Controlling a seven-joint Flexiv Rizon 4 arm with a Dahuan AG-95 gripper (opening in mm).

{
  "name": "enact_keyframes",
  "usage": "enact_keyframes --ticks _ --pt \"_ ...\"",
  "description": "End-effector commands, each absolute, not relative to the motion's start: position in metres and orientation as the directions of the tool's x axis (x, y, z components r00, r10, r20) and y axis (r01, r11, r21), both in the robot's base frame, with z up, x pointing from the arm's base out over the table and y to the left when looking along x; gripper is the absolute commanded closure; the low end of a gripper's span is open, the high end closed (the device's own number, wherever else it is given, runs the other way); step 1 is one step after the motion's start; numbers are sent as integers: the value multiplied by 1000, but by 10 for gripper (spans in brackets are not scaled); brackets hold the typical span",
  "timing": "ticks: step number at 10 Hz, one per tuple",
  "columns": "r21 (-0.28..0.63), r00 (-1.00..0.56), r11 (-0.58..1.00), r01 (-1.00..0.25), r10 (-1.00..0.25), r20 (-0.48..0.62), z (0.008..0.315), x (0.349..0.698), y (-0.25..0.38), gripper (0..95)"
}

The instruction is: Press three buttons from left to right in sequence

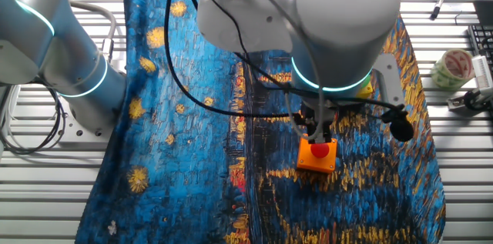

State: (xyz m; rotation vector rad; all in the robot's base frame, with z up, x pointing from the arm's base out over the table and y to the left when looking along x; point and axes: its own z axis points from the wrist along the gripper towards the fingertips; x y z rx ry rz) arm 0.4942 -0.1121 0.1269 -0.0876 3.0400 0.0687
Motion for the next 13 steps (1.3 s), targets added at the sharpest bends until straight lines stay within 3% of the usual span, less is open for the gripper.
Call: enact_keyframes --ticks 1,13 --pt "55 -994 996 -64 -59 -96 129 496 -115 950" --pt "40 -990 996 -85 -80 -117 113 515 -139 950"
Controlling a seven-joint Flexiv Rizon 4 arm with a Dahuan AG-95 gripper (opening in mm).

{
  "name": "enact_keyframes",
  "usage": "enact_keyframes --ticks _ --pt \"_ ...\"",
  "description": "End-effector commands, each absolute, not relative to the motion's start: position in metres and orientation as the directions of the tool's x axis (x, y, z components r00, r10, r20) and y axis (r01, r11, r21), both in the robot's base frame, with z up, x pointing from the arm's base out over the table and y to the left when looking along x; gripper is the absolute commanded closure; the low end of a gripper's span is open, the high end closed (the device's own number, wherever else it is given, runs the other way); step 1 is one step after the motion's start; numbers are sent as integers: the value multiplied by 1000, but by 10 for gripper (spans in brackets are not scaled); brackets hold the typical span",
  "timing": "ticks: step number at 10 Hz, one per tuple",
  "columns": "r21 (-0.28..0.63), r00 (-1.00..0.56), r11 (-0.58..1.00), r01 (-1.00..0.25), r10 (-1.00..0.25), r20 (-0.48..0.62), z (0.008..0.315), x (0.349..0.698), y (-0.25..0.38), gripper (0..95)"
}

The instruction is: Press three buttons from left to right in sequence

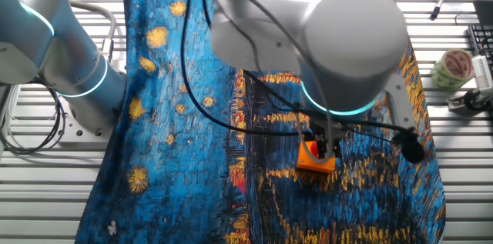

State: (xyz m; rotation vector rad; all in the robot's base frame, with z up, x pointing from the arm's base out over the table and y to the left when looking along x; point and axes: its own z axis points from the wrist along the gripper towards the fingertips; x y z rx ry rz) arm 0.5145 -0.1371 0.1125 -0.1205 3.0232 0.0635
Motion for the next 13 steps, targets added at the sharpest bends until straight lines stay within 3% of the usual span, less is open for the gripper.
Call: enact_keyframes --ticks 1,13 --pt "42 -990 995 -85 -80 -116 113 515 -139 950" --pt "53 -988 994 -93 -86 -127 102 519 -143 950"
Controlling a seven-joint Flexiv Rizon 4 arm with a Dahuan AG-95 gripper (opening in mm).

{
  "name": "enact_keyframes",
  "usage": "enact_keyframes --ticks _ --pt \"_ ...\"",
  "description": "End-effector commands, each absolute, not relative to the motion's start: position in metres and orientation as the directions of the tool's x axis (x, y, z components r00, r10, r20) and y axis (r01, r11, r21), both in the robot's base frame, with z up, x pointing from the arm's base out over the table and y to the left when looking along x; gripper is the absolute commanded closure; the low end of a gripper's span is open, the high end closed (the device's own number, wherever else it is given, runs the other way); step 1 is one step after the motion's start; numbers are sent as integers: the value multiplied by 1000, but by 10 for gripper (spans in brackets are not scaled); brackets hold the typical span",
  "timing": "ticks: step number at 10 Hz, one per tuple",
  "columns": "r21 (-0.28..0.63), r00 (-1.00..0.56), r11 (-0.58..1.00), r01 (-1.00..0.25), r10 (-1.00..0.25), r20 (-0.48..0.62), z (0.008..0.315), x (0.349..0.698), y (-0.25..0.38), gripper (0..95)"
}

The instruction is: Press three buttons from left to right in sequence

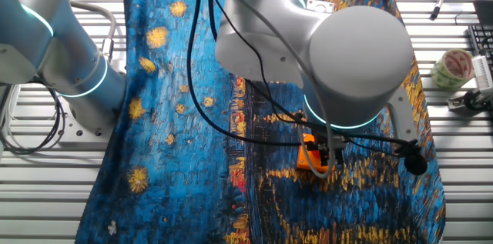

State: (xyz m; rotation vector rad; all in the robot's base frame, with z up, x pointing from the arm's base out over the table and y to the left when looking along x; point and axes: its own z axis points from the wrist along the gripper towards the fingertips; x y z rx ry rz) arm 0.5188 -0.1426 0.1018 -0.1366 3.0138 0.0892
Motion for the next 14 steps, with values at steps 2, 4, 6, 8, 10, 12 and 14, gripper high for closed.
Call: enact_keyframes --ticks 2,4,6,8,10,12,14 --pt "54 -988 994 -94 -87 -129 100 519 -143 950" --pt "57 -988 994 -96 -88 -131 98 520 -143 950" --pt "58 -987 994 -96 -88 -131 97 520 -143 950" --pt "60 -987 994 -97 -88 -133 96 520 -143 950" --pt "61 -987 993 -99 -90 -136 95 521 -144 950" --pt "63 -987 993 -100 -91 -136 94 521 -144 950" --pt "65 -986 993 -100 -90 -139 93 521 -144 950"
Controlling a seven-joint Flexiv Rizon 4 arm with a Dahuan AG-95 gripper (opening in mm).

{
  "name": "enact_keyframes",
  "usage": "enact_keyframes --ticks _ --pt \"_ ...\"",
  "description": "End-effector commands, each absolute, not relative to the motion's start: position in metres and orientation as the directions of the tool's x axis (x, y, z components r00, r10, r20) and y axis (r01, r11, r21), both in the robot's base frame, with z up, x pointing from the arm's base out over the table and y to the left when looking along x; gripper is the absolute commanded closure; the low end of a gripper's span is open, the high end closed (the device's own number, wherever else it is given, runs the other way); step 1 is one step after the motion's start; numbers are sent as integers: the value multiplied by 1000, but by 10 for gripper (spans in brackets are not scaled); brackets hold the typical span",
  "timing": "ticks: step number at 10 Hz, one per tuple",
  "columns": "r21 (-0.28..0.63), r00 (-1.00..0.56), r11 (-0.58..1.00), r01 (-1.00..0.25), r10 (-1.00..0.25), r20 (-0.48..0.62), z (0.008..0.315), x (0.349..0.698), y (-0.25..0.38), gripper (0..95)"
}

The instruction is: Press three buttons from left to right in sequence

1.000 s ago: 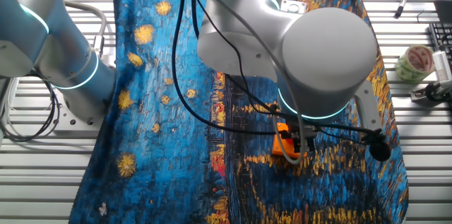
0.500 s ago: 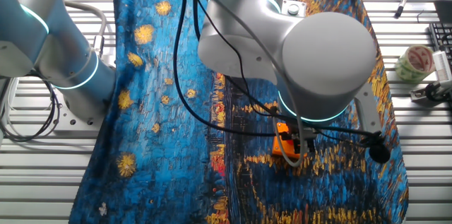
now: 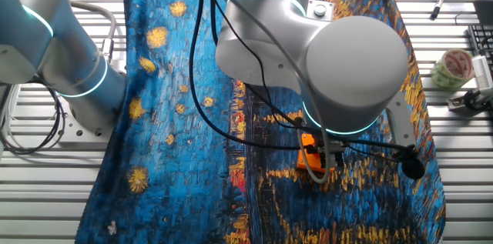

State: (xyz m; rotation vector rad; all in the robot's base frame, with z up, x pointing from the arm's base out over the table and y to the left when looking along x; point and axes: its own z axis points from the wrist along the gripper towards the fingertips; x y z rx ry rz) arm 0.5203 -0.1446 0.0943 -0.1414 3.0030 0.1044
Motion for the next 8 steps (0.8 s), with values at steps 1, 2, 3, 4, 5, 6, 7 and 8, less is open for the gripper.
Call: enact_keyframes --ticks 1,2,3,4,5,6,7,8 --pt "65 -986 993 -100 -91 -141 92 521 -144 950" --pt "66 -986 993 -101 -91 -141 92 521 -145 950" --pt "67 -986 992 -103 -92 -141 92 521 -145 950" --pt "69 -986 992 -103 -92 -141 92 522 -145 950" --pt "71 -986 992 -102 -91 -143 91 522 -145 950" --pt "71 -985 992 -102 -91 -144 90 522 -145 950" --pt "71 -985 992 -104 -92 -148 89 522 -146 950" --pt "72 -984 992 -104 -93 -149 88 522 -146 950"
